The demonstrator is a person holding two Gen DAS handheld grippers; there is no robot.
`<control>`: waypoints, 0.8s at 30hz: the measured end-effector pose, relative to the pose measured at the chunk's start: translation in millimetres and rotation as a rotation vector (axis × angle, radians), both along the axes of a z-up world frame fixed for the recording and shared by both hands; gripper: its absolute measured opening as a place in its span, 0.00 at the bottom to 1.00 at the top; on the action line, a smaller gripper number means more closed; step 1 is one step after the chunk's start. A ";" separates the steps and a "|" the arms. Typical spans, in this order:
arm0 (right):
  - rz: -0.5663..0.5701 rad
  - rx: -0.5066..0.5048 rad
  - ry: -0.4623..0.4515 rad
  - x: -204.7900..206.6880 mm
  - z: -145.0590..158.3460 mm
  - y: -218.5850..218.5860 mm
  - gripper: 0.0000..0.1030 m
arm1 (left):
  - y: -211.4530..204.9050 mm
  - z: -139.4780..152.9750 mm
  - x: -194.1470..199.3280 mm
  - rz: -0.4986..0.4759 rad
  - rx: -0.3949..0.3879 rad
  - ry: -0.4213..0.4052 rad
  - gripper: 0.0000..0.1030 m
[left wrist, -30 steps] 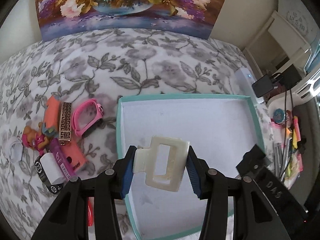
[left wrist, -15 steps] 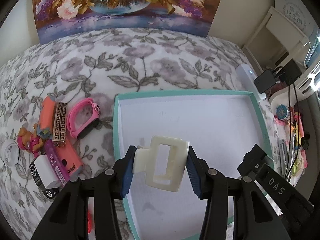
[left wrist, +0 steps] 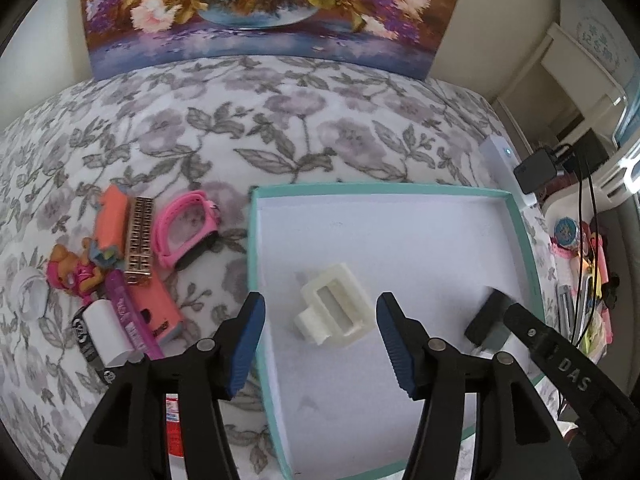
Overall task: Organize rigid objects
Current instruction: 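Open both tools to drop the charger and clip into the tray, then move the right tool to the red glue bottle and close on it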
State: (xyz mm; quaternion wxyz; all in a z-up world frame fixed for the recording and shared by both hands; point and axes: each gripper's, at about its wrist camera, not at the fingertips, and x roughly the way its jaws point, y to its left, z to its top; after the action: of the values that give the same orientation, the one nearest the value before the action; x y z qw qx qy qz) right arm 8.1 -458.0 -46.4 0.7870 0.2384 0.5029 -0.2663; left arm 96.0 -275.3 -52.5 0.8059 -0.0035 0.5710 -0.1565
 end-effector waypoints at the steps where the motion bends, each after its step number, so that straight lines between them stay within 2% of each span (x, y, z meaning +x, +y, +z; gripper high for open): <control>1: 0.005 -0.005 -0.006 -0.1 3.0 1.6 0.56 | 3.2 1.5 0.5 0.011 0.004 -0.002 0.60; 3: 0.009 -0.005 -0.011 0.2 6.4 4.6 0.61 | 10.5 3.5 1.8 0.034 0.013 -0.005 0.77; 4: 0.011 -0.003 -0.013 0.6 7.7 6.8 0.64 | 15.1 4.6 2.5 0.048 0.013 -0.006 0.78; 10: 0.055 -0.013 0.003 8.1 7.4 23.7 0.76 | 49.2 5.6 10.9 0.151 0.048 0.002 0.80; 12: 0.066 -0.013 0.008 10.5 6.6 29.1 0.80 | 62.6 3.6 14.0 0.188 0.068 0.012 0.86; 15: 0.091 -0.017 0.016 13.7 6.1 36.9 0.81 | 82.2 1.0 15.9 0.235 0.091 0.028 0.86; 19: 0.111 -0.019 0.010 15.0 6.2 48.1 0.96 | 103.8 0.8 17.4 0.284 0.124 0.034 0.86; 24: 0.144 -0.041 -0.004 16.9 12.9 65.7 0.99 | 130.8 7.8 16.3 0.349 0.126 0.028 0.87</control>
State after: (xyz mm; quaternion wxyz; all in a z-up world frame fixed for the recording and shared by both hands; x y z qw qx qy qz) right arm 25.0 -392.3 -33.6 0.8098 0.1860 0.5117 -0.2186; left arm 112.3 -144.5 -44.7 0.8114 -0.0543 0.5816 0.0216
